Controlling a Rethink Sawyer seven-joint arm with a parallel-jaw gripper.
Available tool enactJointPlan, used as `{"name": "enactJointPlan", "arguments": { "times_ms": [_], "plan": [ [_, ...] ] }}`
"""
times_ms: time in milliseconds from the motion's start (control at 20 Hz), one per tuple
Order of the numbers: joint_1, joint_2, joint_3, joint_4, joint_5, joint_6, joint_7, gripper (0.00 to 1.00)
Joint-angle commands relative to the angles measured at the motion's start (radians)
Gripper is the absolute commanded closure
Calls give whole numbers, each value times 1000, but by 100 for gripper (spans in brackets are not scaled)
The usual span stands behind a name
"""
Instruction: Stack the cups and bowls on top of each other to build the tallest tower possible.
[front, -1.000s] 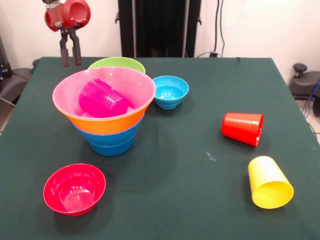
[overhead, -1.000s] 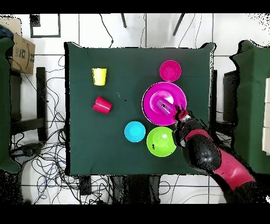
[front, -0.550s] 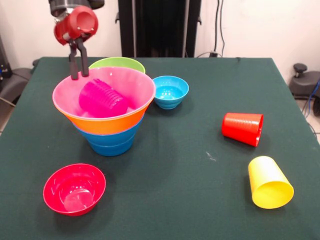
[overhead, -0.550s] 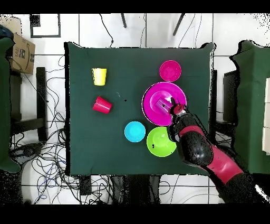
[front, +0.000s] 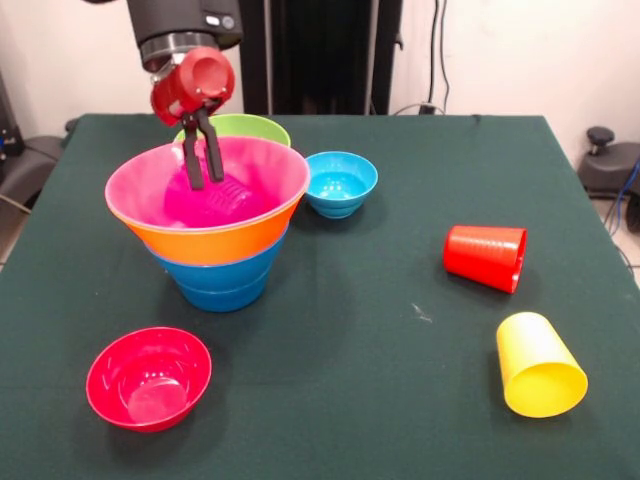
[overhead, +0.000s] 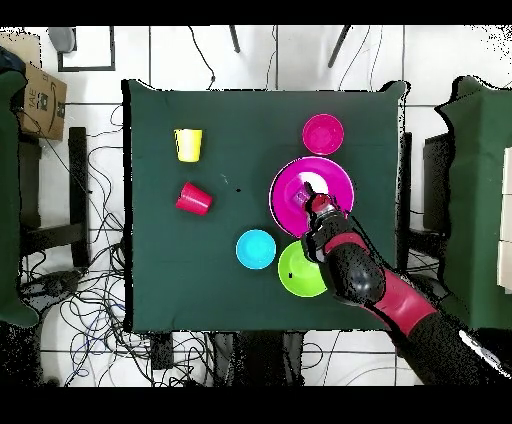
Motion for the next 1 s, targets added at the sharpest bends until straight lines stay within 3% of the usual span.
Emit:
{"name": "enactJointPlan", "arguments": {
  "times_ms": [50, 300, 550, 1000],
  "plan": [
    [40, 137, 11, -96, -57, 39, 96, 0],
    [12, 124, 33, -91, -52, 95, 79, 0],
    [-21, 55, 52, -66, -15, 209, 49, 0],
    [-94, -190, 156, 29, 107, 491, 78, 0]
  ]
}}
